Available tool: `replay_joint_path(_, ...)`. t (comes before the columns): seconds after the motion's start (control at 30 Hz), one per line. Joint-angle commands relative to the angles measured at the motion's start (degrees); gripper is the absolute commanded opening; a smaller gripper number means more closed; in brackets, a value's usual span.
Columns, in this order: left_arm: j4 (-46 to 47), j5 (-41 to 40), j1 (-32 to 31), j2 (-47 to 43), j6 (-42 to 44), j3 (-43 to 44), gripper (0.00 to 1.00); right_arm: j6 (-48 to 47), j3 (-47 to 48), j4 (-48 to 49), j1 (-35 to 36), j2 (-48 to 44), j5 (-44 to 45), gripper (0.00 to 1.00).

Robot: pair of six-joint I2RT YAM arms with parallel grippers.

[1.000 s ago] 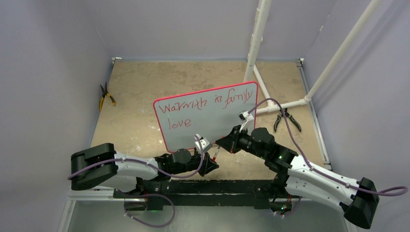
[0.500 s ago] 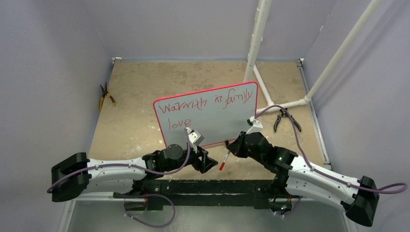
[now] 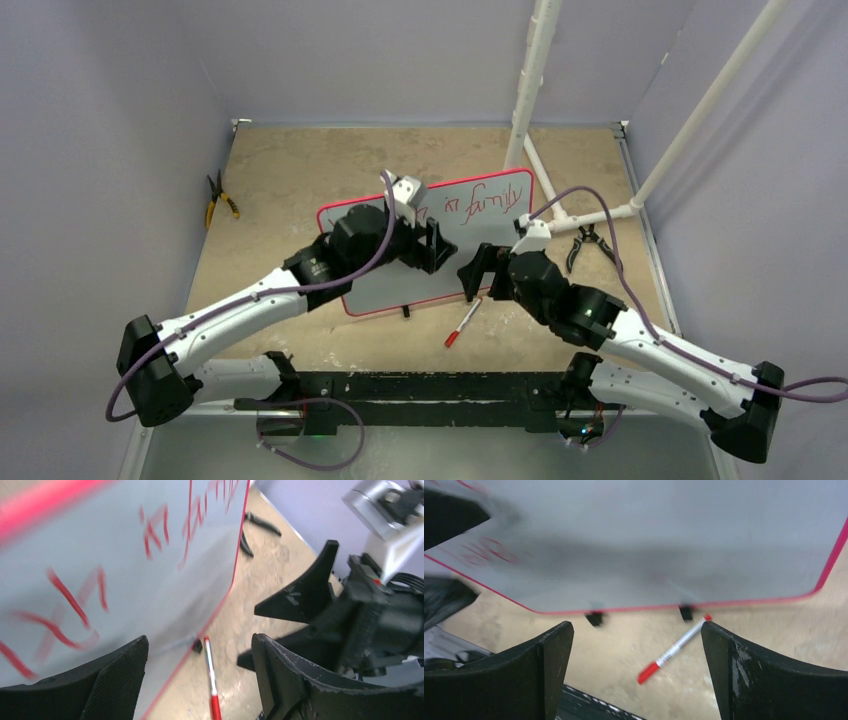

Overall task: Write a sentence on the whiteboard
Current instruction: Reset both arms

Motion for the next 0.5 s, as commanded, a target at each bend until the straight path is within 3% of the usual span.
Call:
replay_joint_path(0.0,-7.9,3.9,5.7,1.8,7.0,13.9,0.74,-14.6,11.0,3.4,-2.7,-0.6,3.6,0.99)
replay_joint_path(0.17,-12.5,5.2,14.4,3.5,8.7,25.4,0.75,-24.8,20.1,5.8,-9.1,-0.2,1.4,0.99)
replay_joint_path(0.27,-13.3,7.2,23.7,3.6,7.9,28.7,0.76,-28.7,23.9,6.5,-14.1,1.6,0.9,0.99)
replay_joint_path(0.47,-14.2,7.7,42.6,-0.6,5.6,24.4,0.78,-31.5,24.8,10.0,-31.9,1.6,-6.2,0.99)
